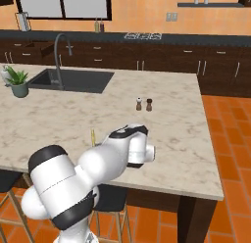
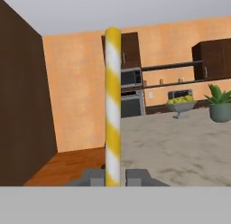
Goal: Take a straw from the drawer in front and place it inside the glass cup on the dining counter.
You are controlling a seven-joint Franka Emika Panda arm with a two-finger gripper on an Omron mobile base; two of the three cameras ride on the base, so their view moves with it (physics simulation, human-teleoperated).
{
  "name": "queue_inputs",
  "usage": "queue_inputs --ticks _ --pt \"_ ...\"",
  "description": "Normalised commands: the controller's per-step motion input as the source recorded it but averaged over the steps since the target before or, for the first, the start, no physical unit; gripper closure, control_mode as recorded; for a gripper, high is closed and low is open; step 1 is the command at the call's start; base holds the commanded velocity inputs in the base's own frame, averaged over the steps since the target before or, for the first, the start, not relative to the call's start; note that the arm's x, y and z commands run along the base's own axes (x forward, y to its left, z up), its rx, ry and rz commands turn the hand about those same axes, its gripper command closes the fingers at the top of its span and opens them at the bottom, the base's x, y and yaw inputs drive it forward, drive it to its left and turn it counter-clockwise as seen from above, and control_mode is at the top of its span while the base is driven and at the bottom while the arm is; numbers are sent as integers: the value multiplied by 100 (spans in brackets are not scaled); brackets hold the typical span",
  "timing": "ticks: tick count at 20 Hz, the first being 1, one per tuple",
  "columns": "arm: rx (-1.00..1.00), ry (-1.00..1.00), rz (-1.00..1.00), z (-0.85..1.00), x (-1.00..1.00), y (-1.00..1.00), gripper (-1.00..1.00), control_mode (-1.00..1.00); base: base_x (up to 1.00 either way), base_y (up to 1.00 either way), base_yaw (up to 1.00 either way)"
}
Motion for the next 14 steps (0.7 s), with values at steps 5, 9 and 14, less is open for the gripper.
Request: queue_inputs --ticks 5,9,14 --pt "0 -1 0 16 -35 0 100 -100 0 0 0" --pt "0 0 0 33 1 0 100 -100 0 0 0" --pt "0 0 0 14 5 0 100 -100 0 0 0"
